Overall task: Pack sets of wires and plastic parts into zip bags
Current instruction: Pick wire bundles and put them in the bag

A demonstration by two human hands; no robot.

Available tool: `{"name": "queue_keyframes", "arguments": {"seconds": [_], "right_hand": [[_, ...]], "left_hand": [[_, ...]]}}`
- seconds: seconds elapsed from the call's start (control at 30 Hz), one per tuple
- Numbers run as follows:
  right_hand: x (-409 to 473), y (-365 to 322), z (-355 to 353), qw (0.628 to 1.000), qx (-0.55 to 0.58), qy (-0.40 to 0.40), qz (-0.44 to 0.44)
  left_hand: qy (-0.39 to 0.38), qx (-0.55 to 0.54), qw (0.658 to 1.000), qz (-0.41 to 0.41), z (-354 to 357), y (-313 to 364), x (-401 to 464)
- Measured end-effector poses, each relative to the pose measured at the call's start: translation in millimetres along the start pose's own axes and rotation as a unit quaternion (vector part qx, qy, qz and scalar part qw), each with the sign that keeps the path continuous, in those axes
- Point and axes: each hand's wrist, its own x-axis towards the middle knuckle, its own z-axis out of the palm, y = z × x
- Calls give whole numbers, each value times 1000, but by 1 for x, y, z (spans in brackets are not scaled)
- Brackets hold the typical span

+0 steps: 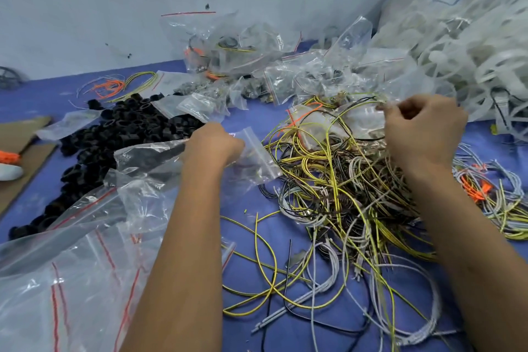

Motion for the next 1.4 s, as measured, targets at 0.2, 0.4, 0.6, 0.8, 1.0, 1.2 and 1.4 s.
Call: {"name": "queue_keyframes", "arguments": {"seconds": [0.2, 0.4, 0.6, 0.8, 1.0, 1.2, 1.4], "right_hand": [[-9, -8, 3, 990, -109, -31, -79], [-36, -42, 2, 963, -63, -205, -166], [-48, -57, 2, 928, -78, -309, -191], [-45, -51, 4, 913, -83, -315, -246], [-34, -45, -3, 889, 208, -344, -217], [-23, -37, -4, 880, 352, -308, -85], [-20, -35, -3, 821, 486, -298, -8]], "left_hand": [[-71, -100, 990, 69, -4, 13, -6], [-176, -163, 964, 116, -12, 24, -22], [-173, -220, 949, 143, -18, 29, -25], [-192, -181, 933, 245, -16, 30, -27], [-171, -191, 888, 383, -19, 49, -36], [-141, -341, 864, 344, -17, 53, -37], [-93, -463, 820, 323, -18, 57, -31]]}}
